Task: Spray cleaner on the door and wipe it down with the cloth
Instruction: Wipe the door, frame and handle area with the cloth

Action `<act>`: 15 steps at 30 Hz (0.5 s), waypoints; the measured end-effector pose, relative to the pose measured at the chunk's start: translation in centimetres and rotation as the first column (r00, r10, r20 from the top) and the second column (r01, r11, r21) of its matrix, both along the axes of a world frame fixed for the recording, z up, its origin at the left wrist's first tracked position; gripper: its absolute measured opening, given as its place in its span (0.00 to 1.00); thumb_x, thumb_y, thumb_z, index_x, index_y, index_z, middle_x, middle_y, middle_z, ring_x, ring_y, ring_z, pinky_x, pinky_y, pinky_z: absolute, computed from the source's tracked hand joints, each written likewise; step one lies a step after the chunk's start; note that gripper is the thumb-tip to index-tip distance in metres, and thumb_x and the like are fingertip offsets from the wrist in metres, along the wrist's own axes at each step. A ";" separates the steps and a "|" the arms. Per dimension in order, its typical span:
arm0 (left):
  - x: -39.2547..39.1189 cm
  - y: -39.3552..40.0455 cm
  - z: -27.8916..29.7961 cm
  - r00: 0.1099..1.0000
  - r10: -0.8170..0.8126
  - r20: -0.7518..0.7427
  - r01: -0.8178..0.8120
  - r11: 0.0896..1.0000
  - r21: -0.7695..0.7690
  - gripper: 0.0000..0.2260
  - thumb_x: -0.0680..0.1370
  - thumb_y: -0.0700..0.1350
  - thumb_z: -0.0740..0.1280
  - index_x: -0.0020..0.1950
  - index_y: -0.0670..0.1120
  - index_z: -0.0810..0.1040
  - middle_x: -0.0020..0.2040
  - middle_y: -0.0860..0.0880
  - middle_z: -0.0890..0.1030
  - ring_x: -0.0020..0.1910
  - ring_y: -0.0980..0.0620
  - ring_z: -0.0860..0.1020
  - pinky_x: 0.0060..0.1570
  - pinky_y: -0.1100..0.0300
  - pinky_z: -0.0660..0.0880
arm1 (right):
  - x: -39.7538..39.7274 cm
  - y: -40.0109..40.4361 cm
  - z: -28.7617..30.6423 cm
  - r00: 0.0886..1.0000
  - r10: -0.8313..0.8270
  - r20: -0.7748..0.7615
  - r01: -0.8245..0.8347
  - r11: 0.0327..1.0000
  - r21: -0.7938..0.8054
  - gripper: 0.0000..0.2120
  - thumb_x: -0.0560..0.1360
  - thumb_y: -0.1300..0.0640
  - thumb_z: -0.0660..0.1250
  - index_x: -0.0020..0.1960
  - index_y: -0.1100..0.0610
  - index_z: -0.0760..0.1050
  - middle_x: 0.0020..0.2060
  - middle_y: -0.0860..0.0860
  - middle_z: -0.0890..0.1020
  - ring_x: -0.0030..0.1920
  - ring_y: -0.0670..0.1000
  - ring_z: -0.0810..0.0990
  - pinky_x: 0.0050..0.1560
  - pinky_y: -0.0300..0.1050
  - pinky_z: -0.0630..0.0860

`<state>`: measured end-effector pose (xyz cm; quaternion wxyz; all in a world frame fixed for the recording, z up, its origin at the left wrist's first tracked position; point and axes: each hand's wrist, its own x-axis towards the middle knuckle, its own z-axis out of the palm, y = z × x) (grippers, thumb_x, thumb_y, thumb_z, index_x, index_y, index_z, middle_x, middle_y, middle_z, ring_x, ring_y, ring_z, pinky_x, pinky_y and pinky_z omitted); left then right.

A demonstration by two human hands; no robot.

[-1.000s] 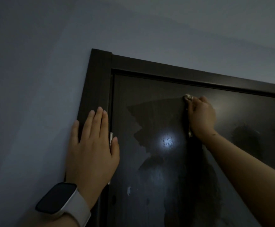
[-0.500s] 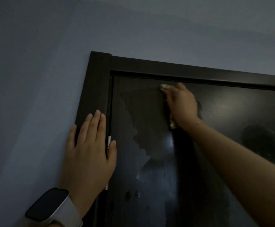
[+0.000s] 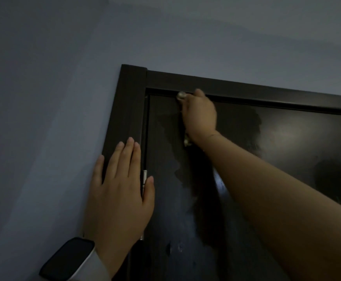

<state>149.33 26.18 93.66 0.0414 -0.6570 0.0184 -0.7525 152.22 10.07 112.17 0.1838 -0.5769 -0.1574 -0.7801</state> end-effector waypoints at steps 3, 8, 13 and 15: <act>0.1 0.0 0.0 0.998 -0.053 0.026 0.053 0.999 -0.009 0.28 0.78 0.53 0.52 0.75 0.41 0.65 0.75 0.44 0.66 0.74 0.46 0.64 0.71 0.43 0.62 | -0.4 2.9 0.0 0.998 -0.022 0.054 0.030 0.988 -0.149 0.11 0.81 0.58 0.59 0.51 0.61 0.79 0.50 0.55 0.76 0.45 0.56 0.76 0.43 0.46 0.69; 0.2 0.0 0.1 0.985 -0.156 0.079 0.158 0.987 -0.023 0.24 0.79 0.47 0.53 0.73 0.40 0.67 0.75 0.41 0.65 0.73 0.42 0.65 0.70 0.43 0.64 | -0.2 3.0 0.3 0.995 0.033 0.091 -0.005 0.957 -0.290 0.10 0.81 0.56 0.60 0.51 0.59 0.78 0.46 0.53 0.74 0.44 0.53 0.75 0.47 0.49 0.75; 0.2 0.2 0.0 0.983 -0.158 0.089 0.160 0.987 -0.017 0.24 0.79 0.47 0.52 0.72 0.39 0.69 0.72 0.40 0.69 0.72 0.41 0.67 0.68 0.41 0.67 | -0.3 1.6 -6.0 0.993 0.089 0.074 -0.037 0.847 -0.530 0.14 0.81 0.51 0.57 0.57 0.56 0.78 0.43 0.49 0.71 0.40 0.47 0.71 0.41 0.46 0.73; 0.2 0.3 0.0 0.986 -0.144 0.080 0.146 0.989 -0.017 0.24 0.79 0.47 0.51 0.72 0.39 0.68 0.73 0.40 0.69 0.72 0.41 0.67 0.68 0.41 0.67 | 0.1 0.8 -10.0 0.990 0.114 0.079 -0.041 0.787 -0.616 0.16 0.81 0.50 0.56 0.60 0.54 0.77 0.43 0.50 0.72 0.40 0.48 0.72 0.40 0.46 0.72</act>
